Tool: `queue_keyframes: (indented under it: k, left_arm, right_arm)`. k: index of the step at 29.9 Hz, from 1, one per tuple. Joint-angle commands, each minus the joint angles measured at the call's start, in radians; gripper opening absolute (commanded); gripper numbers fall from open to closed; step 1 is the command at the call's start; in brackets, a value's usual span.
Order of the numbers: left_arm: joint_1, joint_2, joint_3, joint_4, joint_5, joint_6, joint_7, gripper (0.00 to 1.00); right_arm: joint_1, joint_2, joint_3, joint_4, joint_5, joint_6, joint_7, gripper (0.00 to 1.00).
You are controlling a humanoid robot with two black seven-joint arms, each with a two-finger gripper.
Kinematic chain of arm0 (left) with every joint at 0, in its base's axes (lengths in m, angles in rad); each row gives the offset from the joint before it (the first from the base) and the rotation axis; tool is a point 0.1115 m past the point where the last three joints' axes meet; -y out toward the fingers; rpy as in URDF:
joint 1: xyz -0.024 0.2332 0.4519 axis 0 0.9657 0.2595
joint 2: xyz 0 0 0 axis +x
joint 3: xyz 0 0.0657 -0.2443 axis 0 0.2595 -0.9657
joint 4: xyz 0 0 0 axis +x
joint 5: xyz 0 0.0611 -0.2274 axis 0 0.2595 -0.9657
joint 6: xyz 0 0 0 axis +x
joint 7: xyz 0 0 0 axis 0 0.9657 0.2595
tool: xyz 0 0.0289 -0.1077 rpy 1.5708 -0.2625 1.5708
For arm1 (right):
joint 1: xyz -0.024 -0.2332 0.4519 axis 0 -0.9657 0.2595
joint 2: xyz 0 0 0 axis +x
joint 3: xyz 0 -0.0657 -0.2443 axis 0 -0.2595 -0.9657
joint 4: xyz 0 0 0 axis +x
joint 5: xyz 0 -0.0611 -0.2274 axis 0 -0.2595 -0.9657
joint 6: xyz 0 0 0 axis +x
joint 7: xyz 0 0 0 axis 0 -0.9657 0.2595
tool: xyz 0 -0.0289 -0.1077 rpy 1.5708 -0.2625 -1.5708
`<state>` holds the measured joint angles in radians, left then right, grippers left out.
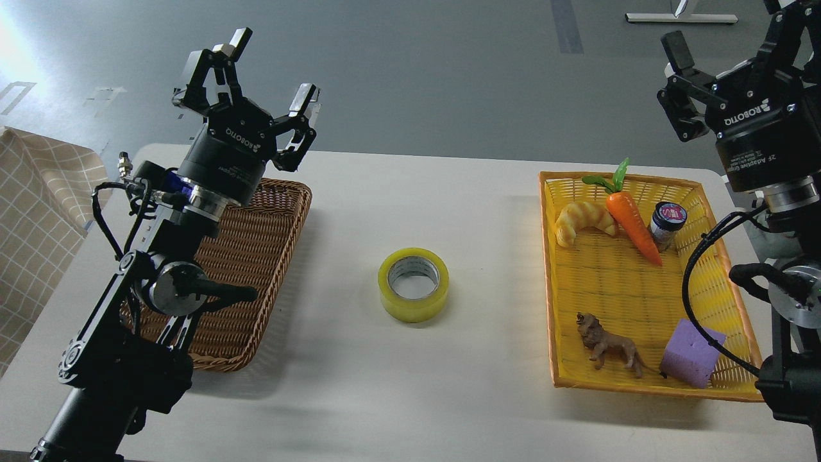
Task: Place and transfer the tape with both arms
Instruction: 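Withdraw the right gripper upward away from the tape roll, then reach the left gripper toward the tape roll on the table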
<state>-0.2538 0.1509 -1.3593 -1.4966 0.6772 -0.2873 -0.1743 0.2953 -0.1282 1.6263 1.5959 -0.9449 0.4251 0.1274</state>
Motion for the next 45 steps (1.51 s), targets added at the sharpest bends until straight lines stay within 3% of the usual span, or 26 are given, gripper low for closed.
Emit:
queue_keyframes:
  k: [1,9,15,22,27,35,38,42,45]
  left_arm:
    - [0.001,0.001,-0.006,-0.001,-0.001,0.007,-0.008,0.98]
    - [0.001,0.004,-0.017,-0.027,0.008,0.019,-0.071,0.98]
    - [-0.013,0.044,-0.003,-0.045,0.088,0.085,-0.07,0.98]
    - [0.001,0.026,0.021,-0.093,0.548,0.232,-0.071,0.98]
    - [-0.013,0.045,0.109,-0.117,0.607,0.329,-0.062,0.98]
    - [-0.038,0.067,0.23,-0.157,0.912,0.333,-0.048,0.98]
    - [-0.038,0.072,0.291,-0.155,1.051,0.333,0.013,0.98]
    - [-0.025,0.07,0.354,-0.152,1.108,0.33,0.18,0.98]
    - [-0.025,0.091,0.423,-0.136,1.121,0.33,0.2,0.98]
  right_arm:
    - [-0.001,0.001,-0.003,-0.001,0.0,-0.011,-0.002,1.0]
    - [0.001,-0.001,-0.006,-0.001,0.0,-0.02,-0.038,1.0]
    - [-0.001,-0.001,-0.01,-0.001,-0.002,-0.02,-0.038,1.0]
    - [-0.002,0.015,-0.011,-0.008,-0.002,-0.02,-0.038,1.0]
    - [0.002,0.01,-0.011,-0.008,-0.002,-0.02,-0.038,1.0]
    - [0.041,0.004,-0.011,-0.008,-0.002,-0.019,-0.045,1.0]
    - [0.042,0.004,-0.011,-0.005,-0.002,-0.019,-0.058,1.0]
    - [0.06,0.005,-0.045,0.006,-0.002,-0.019,-0.069,1.0]
    - [0.077,0.005,-0.069,0.006,-0.002,-0.02,-0.071,1.0]
